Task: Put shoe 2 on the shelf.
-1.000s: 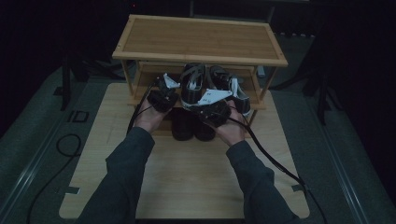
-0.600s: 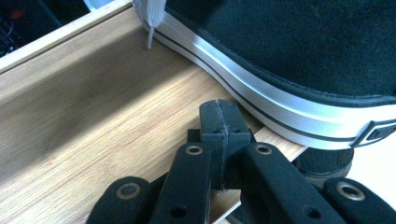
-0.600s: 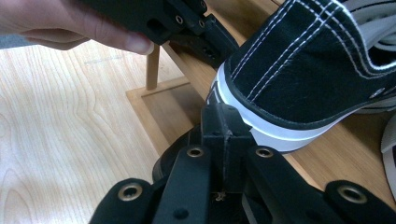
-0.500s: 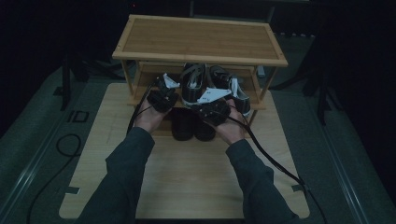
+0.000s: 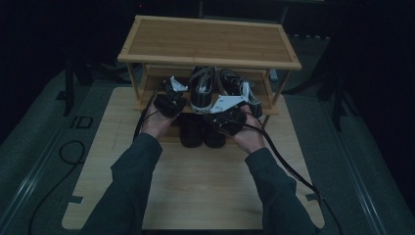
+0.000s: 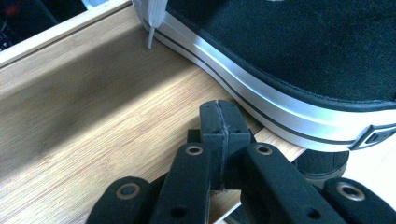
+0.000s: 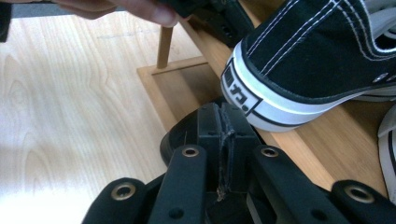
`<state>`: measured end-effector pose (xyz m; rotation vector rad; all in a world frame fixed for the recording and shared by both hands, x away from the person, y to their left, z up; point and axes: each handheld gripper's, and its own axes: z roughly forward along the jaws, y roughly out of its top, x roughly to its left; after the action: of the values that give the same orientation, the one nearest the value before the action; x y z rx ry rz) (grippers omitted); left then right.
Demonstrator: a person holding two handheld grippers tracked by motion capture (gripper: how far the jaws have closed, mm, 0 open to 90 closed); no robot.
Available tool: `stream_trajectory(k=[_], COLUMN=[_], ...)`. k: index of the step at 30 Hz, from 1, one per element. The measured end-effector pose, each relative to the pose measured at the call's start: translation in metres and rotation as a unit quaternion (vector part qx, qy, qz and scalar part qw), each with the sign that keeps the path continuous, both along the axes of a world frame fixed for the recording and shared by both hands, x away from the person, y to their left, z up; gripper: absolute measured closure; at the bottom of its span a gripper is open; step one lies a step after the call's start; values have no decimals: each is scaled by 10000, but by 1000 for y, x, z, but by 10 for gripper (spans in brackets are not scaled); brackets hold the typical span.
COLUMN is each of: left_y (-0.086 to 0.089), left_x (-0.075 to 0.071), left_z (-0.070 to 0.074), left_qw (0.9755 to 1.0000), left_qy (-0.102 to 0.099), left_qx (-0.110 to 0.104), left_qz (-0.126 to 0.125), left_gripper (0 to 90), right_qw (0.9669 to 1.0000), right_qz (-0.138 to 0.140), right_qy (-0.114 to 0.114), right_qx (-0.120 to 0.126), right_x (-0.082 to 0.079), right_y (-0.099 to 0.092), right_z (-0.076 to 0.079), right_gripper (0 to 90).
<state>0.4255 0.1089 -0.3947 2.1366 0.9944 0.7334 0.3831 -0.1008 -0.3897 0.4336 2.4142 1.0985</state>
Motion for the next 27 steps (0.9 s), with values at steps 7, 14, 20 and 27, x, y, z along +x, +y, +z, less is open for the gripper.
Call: stream_trajectory(k=[7,14,20,27], left_y=[0,-1,1,1], left_x=[1,1,2,2], left_z=[-1,-2,1,1], left_qw=[9997,9997,10000,10000], left_qy=[-30,-10,15,30], left_qx=[-233,-245,-42,-35], left_qz=[12,10,-59,-69], left_gripper=[900,900,900,900], right_qw=[9990,9994,9995,9994], right_qz=[191,127,116,71], right_qy=[148,227,264,310], right_qx=[-367,-207,-160,-121], right_x=[-7,-9,-12,-14], right_y=[-5,-27,-43,-62], right_z=[3,3,6,9], right_gripper=[849,878,883,893])
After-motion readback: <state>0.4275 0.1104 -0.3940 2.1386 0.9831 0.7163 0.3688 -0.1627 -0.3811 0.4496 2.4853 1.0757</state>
